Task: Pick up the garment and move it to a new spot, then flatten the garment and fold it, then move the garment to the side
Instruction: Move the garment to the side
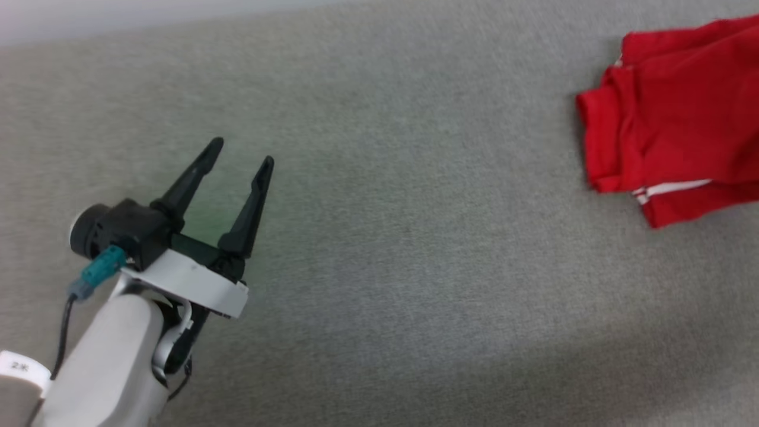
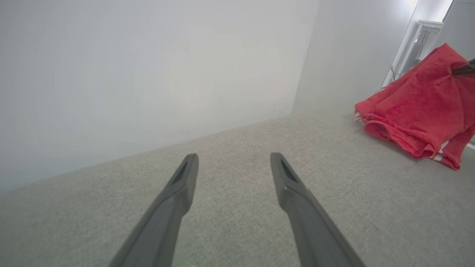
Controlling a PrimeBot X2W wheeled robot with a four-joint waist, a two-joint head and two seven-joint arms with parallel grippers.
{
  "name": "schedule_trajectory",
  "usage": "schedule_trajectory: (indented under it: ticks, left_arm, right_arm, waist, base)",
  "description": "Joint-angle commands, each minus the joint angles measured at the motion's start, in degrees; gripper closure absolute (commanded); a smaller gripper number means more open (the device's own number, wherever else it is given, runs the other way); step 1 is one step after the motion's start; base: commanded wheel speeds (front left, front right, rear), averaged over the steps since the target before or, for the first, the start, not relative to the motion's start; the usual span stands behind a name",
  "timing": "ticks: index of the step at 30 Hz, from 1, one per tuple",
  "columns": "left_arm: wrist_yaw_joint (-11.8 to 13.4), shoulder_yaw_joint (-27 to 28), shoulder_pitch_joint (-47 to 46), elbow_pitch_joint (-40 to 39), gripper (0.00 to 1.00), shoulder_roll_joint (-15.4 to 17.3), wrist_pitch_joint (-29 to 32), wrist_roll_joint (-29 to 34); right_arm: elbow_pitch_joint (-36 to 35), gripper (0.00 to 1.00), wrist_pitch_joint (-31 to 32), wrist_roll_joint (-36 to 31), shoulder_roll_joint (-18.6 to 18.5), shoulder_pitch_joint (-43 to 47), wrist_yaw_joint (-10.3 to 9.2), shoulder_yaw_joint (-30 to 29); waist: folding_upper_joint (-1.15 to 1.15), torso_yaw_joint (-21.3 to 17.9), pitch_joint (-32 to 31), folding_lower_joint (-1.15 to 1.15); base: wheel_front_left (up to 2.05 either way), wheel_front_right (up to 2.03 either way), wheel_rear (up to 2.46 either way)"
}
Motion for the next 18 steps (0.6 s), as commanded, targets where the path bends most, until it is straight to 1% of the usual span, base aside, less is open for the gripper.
schedule_trajectory:
  ticks: [1, 7, 11, 18]
  left_arm:
    - [-0.2, -0.1, -0.9, -0.1, 0.00, 0.4, 0.1, -0.3]
    - [-0.2, -1.5, -3.0, 0.0, 0.00, 1.7, 0.1, -0.2]
    - [-0.2, -2.4, -4.1, -0.1, 0.00, 2.1, 0.1, -0.1]
    - [-0.2, -3.9, -5.9, -0.6, 0.00, 2.7, 0.1, -0.5]
  right_arm:
    - [0.6, 1.00, -0.9, -0.7, -0.2, -1.1, -0.09, 0.2]
    - [5.3, 1.00, -5.4, -2.8, 0.1, -4.0, -0.09, 1.1]
    - [8.9, 1.00, -7.3, -5.0, 0.1, -5.4, -0.09, 1.4]
    - [15.4, 1.00, -9.7, -9.5, 0.1, -6.7, -0.09, -0.2]
  waist:
    - [0.00, -2.8, 3.1, 0.00]
    - [0.00, -4.5, 5.4, 0.00]
    - [0.00, -5.1, 6.4, 0.00]
    - [0.00, -4.7, 8.0, 0.00]
  base:
    - [0.00, 0.00, 0.00]
    - [0.00, 0.00, 0.00]
    - [0.00, 0.00, 0.00]
    - [0.00, 0.00, 0.00]
